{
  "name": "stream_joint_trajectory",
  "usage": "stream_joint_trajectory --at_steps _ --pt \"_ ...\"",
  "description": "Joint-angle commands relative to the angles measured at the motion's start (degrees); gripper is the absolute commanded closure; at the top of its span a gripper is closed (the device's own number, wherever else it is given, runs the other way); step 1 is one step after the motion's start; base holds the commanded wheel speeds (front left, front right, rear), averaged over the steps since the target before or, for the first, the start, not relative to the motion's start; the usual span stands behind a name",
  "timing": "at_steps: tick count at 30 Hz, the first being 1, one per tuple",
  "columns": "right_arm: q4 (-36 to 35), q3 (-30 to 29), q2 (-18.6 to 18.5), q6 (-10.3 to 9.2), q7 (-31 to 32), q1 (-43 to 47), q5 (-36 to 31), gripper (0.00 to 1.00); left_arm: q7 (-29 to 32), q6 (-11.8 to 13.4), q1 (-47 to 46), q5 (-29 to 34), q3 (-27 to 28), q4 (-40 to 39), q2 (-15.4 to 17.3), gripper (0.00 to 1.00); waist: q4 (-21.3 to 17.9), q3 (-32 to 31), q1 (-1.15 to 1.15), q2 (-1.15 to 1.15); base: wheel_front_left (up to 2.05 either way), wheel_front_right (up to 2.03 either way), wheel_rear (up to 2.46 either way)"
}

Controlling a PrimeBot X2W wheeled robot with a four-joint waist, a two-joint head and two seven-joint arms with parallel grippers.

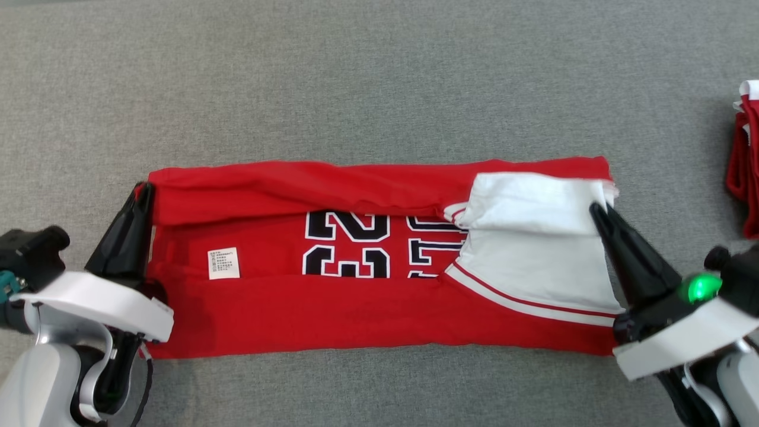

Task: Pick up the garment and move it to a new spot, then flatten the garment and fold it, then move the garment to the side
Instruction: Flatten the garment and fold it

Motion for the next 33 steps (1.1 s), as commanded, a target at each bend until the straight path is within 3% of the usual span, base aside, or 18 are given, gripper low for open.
stream_joint_trajectory --at_steps 1,8,9,10,11,12,21,27,33 --pt "-1.1 -1.1 0.7 0.02 0.8 1.9 -0.6 1.0 -0.2 0.5 0.9 0.0 0.4 -0.2 0.6 1.0 -0.4 -0.4 0.0 0.0 0.0 0.0 0.0" --pt "-4.2 -4.6 4.0 0.02 4.3 9.3 -1.9 1.0 -0.3 1.3 5.3 -2.2 0.6 0.9 -0.8 1.0 -0.6 -1.0 0.0 0.0 0.0 0.0 0.0" --pt "-4.0 -4.7 4.2 0.02 4.4 9.6 -2.0 0.79 -0.2 1.2 5.7 -2.4 0.4 1.3 -1.2 0.97 -0.5 -1.0 0.0 0.0 0.0 0.0 0.0" --pt "-3.9 -4.9 4.4 0.02 4.5 9.9 -2.2 0.51 -0.5 1.4 5.7 -2.4 0.4 1.7 -1.5 0.6 -0.4 -1.1 0.0 0.0 0.0 0.0 0.0" --pt "-3.6 -5.0 4.6 0.02 4.5 10.3 -2.5 0.0 -1.0 1.6 5.8 -2.5 0.4 1.8 -1.8 0.04 -0.3 -1.1 0.0 0.0 0.0 0.0 0.0" --pt "-3.5 -5.1 4.8 0.02 4.5 10.5 -2.6 0.0 -1.5 1.8 6.0 -2.2 0.3 2.1 -1.9 0.0 -0.2 -1.2 0.0 0.0 0.0 0.0 0.0" --pt "-5.0 -9.0 6.8 0.02 1.3 10.8 -7.3 0.0 -12.8 6.0 7.0 3.6 3.4 -0.4 -4.3 0.0 -0.2 -2.5 0.0 0.0 0.0 0.0 0.0" --pt "-6.3 -14.4 9.8 0.02 -1.5 9.6 -10.5 0.0 -14.2 6.4 5.7 7.5 6.0 -5.3 -6.7 0.0 0.1 -3.4 0.0 0.0 0.0 0.0 0.0" --pt "-6.0 -19.4 12.8 0.03 -1.3 7.8 -14.4 0.0 -14.3 4.9 5.9 13.3 8.1 -9.5 -9.1 0.0 0.6 -4.9 0.0 0.0 0.0 0.0 0.0"
